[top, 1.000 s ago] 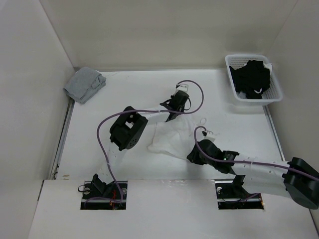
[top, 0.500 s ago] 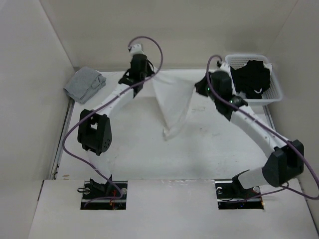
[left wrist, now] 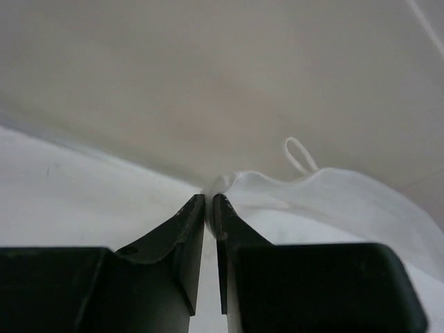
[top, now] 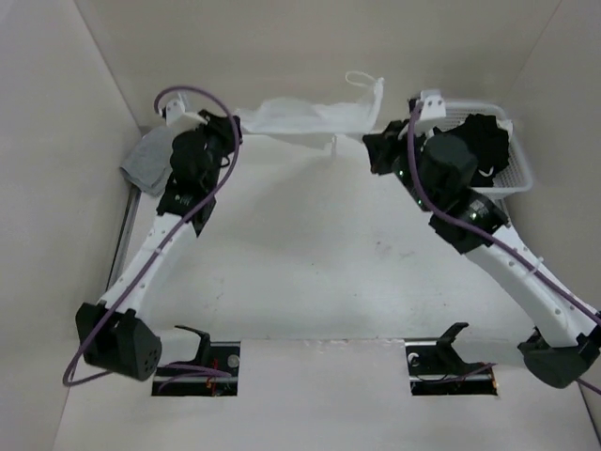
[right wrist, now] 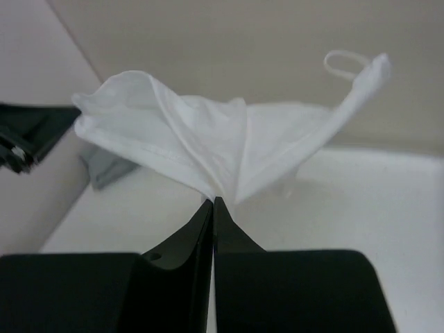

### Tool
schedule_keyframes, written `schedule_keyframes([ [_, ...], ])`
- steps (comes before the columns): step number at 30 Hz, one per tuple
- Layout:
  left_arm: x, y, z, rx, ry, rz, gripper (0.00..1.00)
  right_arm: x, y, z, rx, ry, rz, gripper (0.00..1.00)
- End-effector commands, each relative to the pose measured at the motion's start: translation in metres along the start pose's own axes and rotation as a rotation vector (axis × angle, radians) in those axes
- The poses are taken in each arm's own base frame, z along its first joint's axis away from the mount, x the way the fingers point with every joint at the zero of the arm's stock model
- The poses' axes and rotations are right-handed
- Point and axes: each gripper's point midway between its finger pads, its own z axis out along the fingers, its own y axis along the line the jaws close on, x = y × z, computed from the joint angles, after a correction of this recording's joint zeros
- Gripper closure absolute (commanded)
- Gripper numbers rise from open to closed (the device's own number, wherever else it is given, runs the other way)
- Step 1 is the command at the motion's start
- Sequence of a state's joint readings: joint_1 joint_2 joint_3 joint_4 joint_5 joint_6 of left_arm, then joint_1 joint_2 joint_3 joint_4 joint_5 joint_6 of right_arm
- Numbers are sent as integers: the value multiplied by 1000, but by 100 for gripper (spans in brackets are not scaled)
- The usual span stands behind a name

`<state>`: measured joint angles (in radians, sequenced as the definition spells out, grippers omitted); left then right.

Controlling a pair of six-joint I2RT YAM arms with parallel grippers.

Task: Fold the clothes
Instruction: Flatten the tank top out

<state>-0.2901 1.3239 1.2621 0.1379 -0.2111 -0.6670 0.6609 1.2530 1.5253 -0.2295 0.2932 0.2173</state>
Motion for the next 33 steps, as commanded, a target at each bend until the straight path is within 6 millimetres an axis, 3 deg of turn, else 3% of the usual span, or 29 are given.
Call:
schedule_keyframes([
  [1,57,46,-46,-43,19,-102,87,142,-8,-25,34,247,-34,96],
  [3,98,87,-87,-98,63,-101,85,207,-7,-47,30,353,-26,95],
  [4,108,97,-98,-112,74,-102,84,239,-8,-60,39,407,-9,95],
  [5,120,109,-112,-124,90,-103,82,257,-8,-68,40,439,-1,95],
  [6,141,129,-134,-141,121,-94,80,304,-9,-90,47,527,18,96],
  [7,152,140,-147,-148,139,-91,78,322,-10,-99,52,564,25,96],
  [8,169,154,-166,-152,173,-86,74,356,-13,-120,68,641,31,96],
  [9,187,167,-184,-158,220,-78,70,377,-14,-136,77,693,35,96],
  [11,204,177,-205,-165,283,-100,66,397,-8,-157,70,754,46,93],
  [13,210,183,-222,-180,316,-117,63,407,-3,-175,62,800,40,85],
  [14,206,188,-229,-208,306,-132,60,410,0,-188,66,826,45,67],
  [16,198,201,-228,-280,278,-115,57,406,-1,-195,78,834,68,60],
  [18,202,206,-226,-317,308,-88,58,401,-3,-197,95,823,95,60],
  [22,251,209,-231,-392,568,54,65,373,-11,-200,119,737,251,60],
  [25,263,208,-238,-416,609,115,66,366,-17,-200,120,712,326,78],
  [27,266,202,-240,-406,607,151,66,372,-25,-202,138,722,349,89],
  [31,274,198,-241,-391,637,182,66,379,-32,-201,180,726,360,86],
  [33,278,200,-241,-399,655,197,66,383,-34,-200,197,736,359,75],
])
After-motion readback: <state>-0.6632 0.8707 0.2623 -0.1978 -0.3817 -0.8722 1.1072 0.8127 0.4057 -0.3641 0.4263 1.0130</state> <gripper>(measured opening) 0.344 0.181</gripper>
